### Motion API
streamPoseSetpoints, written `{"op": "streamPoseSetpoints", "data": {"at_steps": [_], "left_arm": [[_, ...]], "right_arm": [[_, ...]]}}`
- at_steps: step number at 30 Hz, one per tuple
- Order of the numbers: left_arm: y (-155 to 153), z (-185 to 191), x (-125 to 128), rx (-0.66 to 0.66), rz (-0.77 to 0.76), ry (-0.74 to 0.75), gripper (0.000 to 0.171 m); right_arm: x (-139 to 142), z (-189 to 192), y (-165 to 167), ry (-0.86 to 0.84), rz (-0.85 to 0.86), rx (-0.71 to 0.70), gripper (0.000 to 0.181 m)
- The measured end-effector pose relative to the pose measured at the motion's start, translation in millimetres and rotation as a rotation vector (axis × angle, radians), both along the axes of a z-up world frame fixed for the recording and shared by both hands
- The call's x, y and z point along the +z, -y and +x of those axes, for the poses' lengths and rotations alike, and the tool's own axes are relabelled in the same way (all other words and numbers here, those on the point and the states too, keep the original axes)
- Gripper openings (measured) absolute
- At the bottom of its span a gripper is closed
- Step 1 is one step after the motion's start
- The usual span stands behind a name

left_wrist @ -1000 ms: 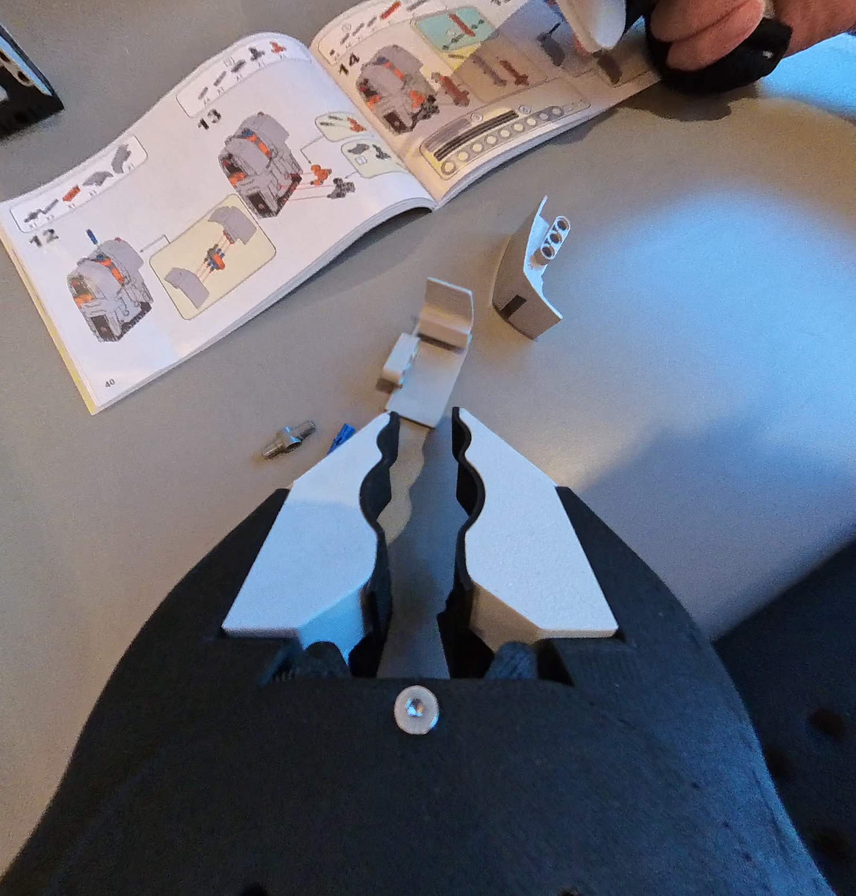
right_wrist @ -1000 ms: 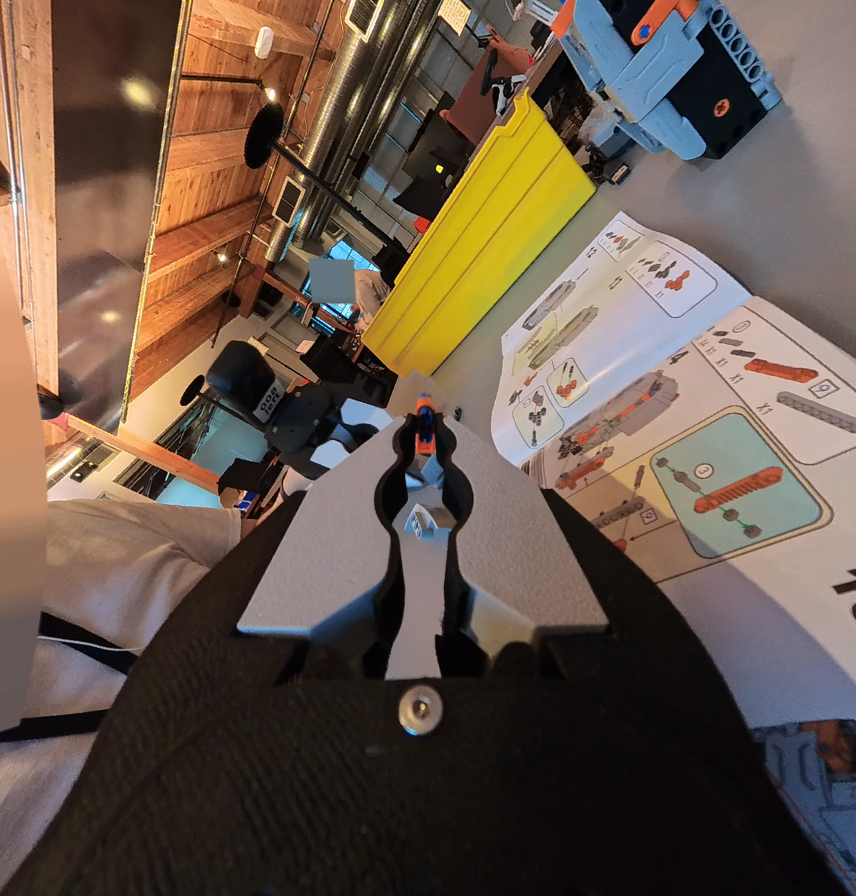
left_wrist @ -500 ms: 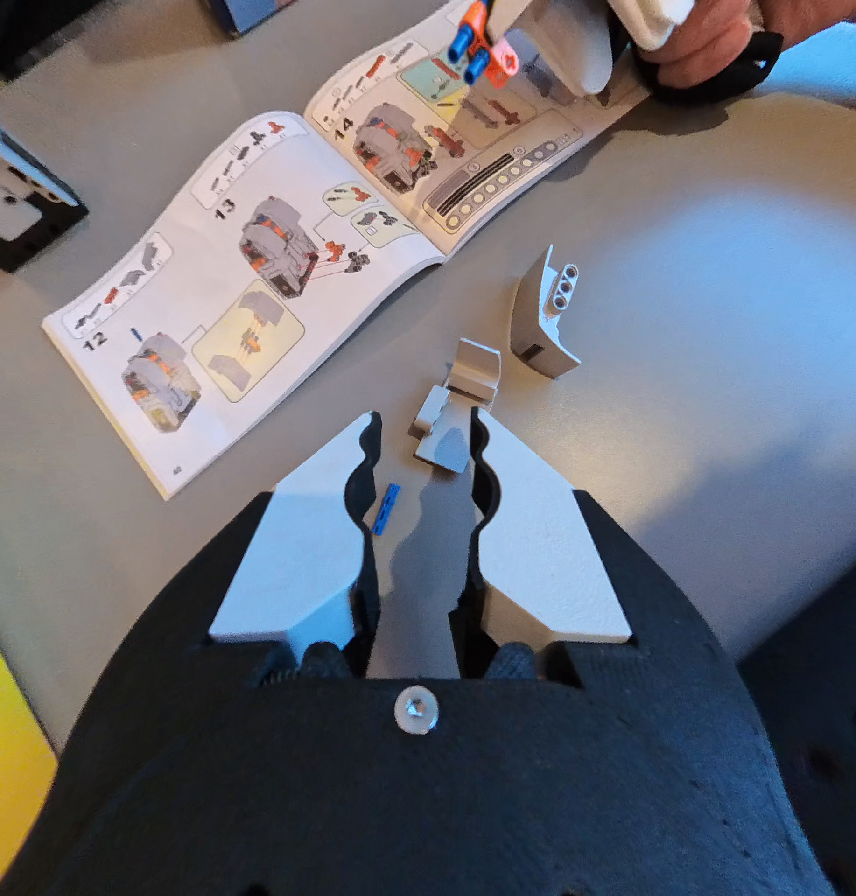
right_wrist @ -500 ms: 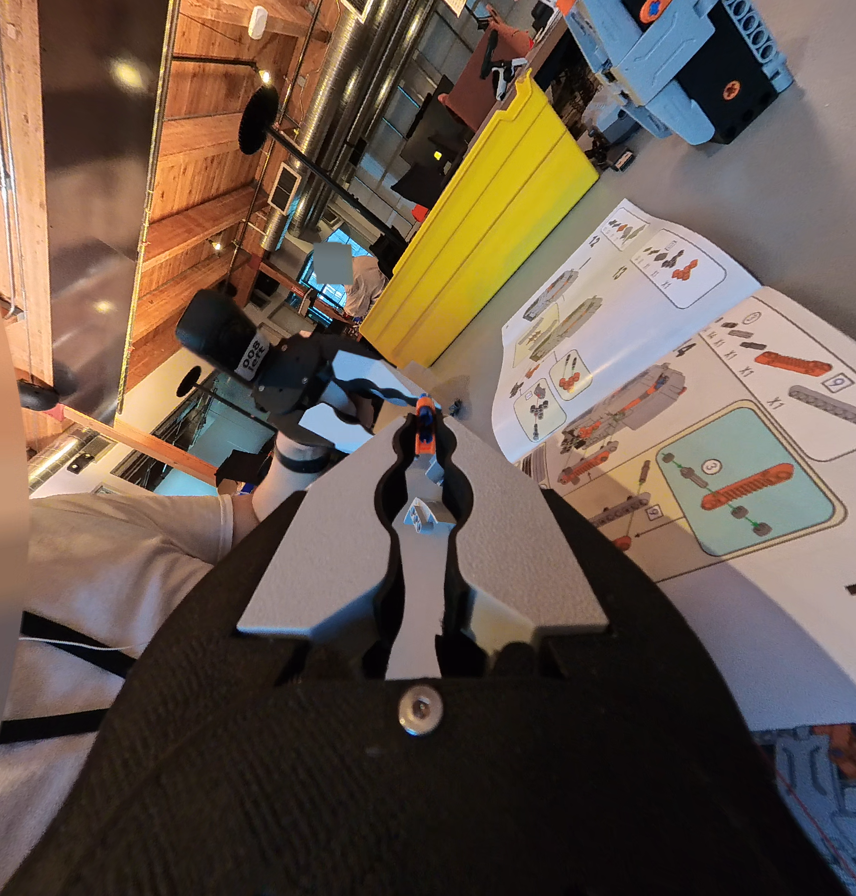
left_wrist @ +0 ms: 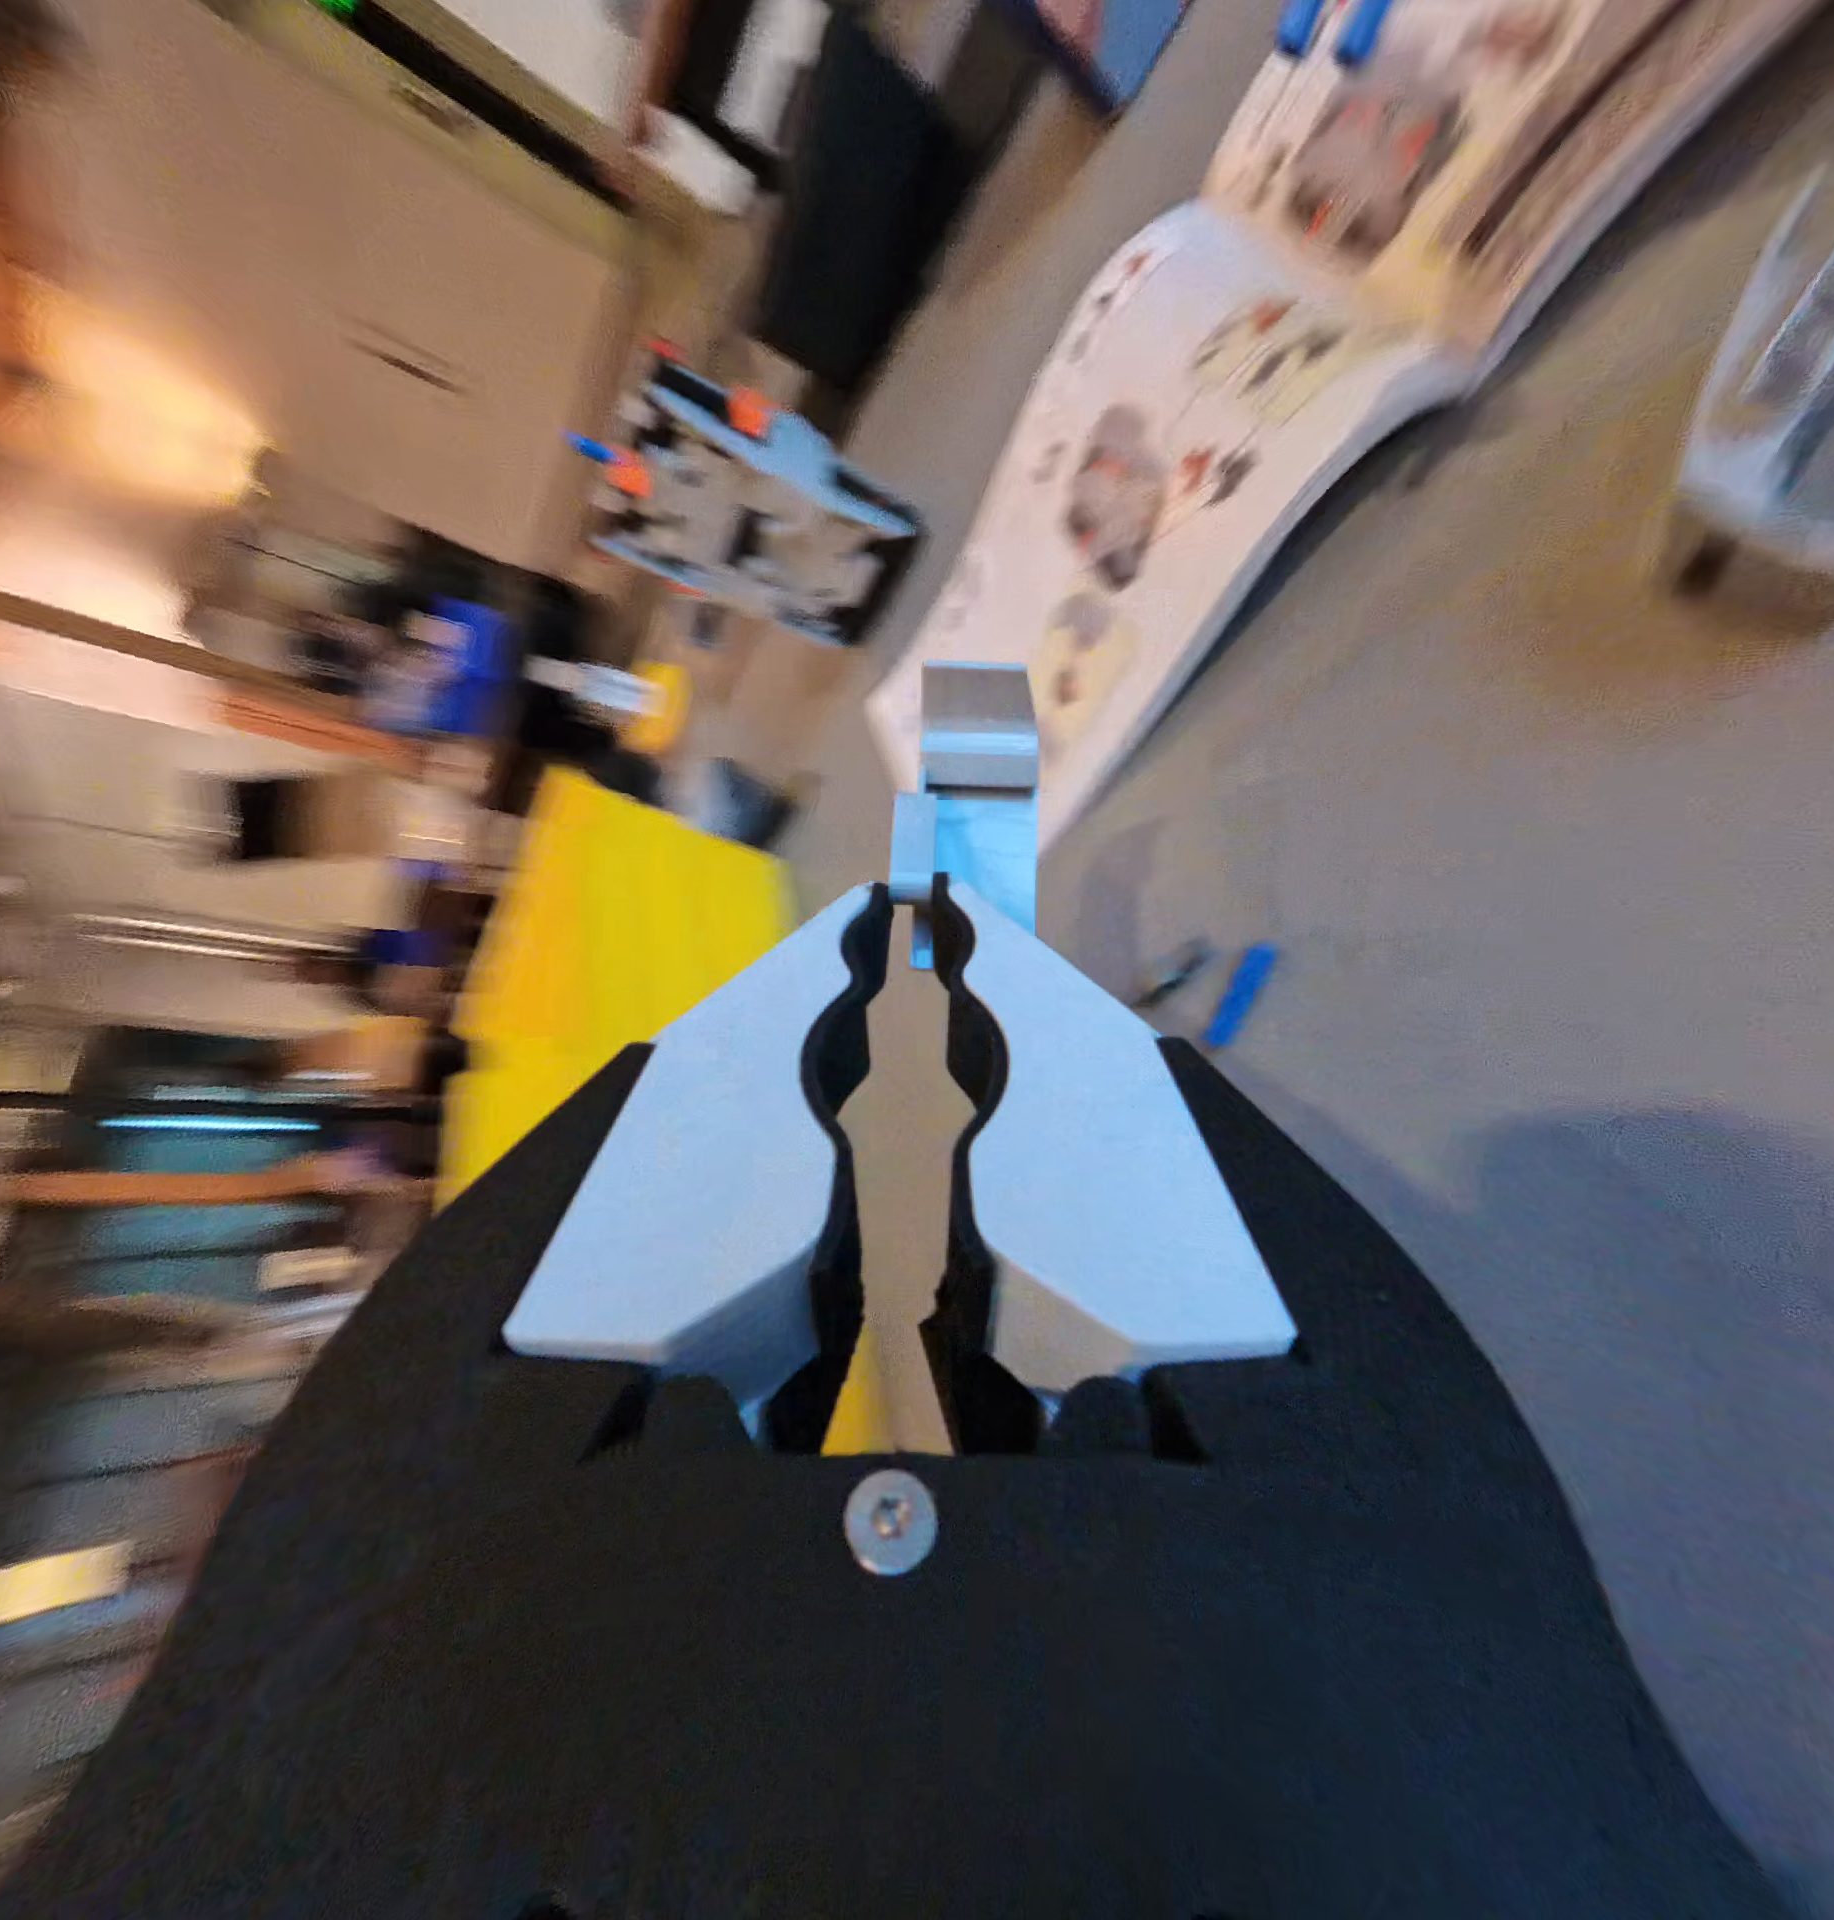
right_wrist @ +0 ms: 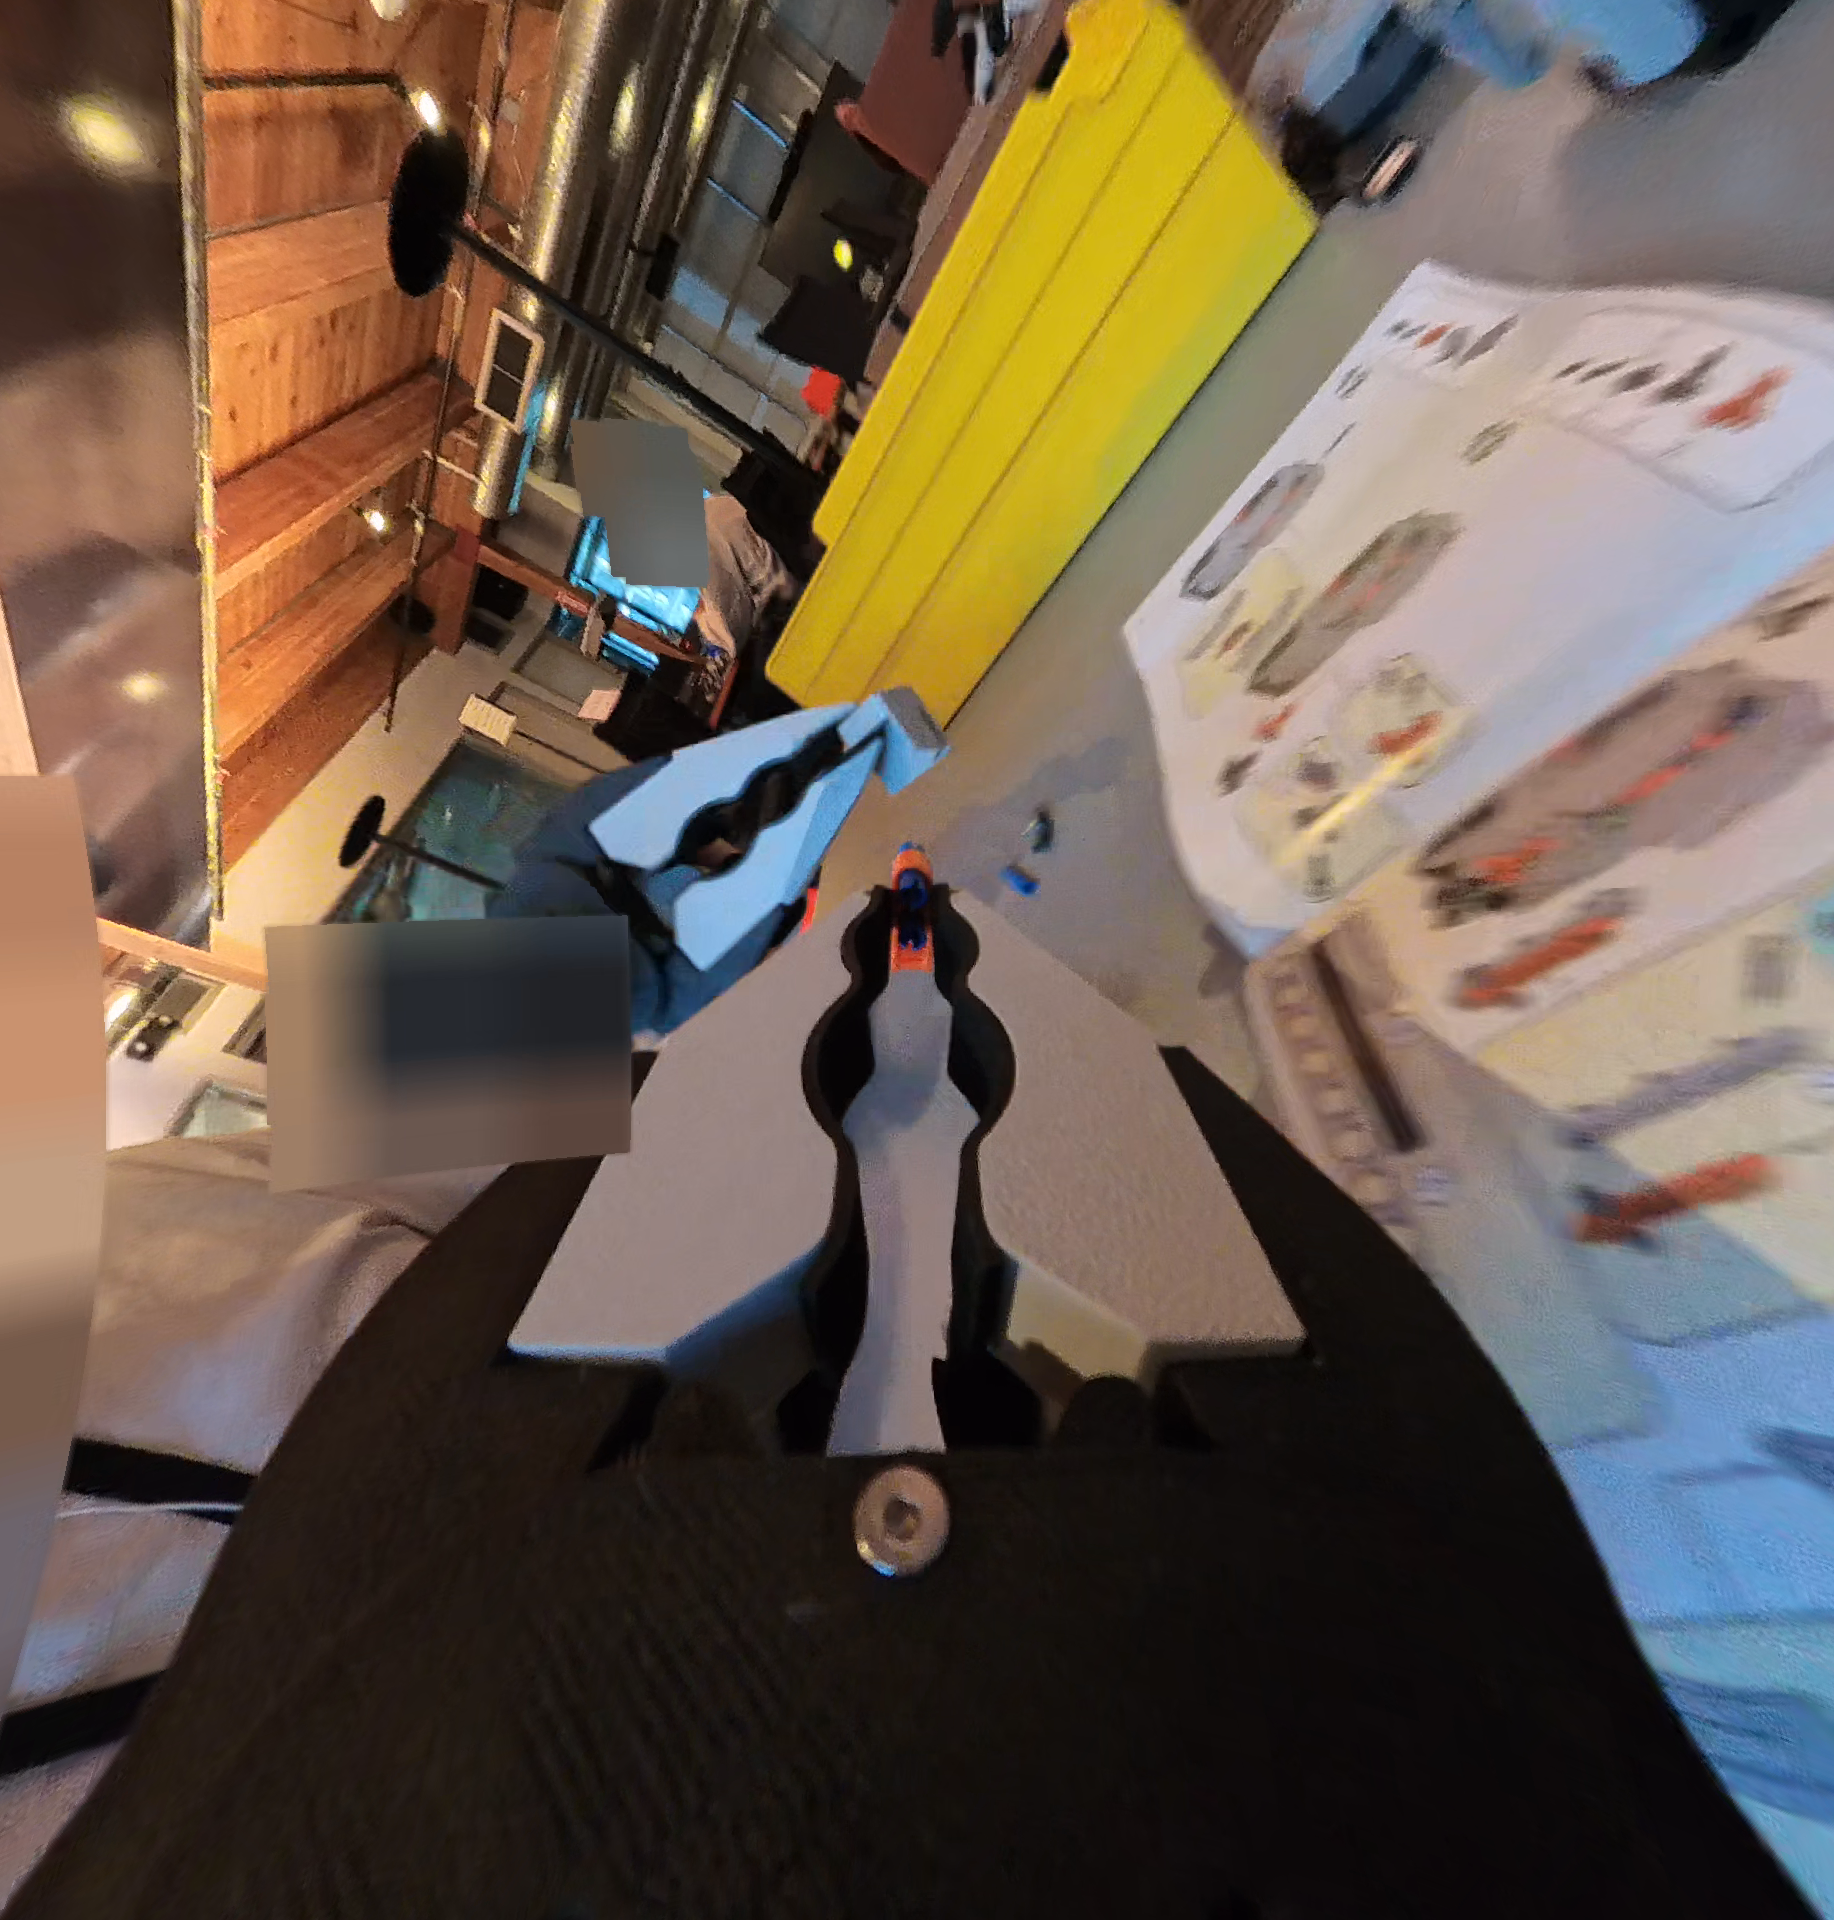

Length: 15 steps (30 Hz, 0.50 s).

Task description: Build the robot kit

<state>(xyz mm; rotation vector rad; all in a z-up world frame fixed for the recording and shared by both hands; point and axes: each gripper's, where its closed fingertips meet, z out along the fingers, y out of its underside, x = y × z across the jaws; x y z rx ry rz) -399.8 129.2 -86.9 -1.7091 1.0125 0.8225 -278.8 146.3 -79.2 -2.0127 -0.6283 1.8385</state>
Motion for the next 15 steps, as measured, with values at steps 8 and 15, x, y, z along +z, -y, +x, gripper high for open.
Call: {"op": "streamPoseSetpoints", "data": {"at_steps": [8, 15], "left_arm": [[20.9, 16.7, -34.7, -0.11, 0.055, -0.365, 0.006], [24.3, 28.0, -42.0, -0.227, 0.065, -0.461, 0.006]], "right_arm": [[-13.5, -35.7, 53.0, 0.123, -0.045, -0.013, 0.006], [-23.1, -54.7, 33.4, 0.156, -0.014, -0.177, 0.006]]}}
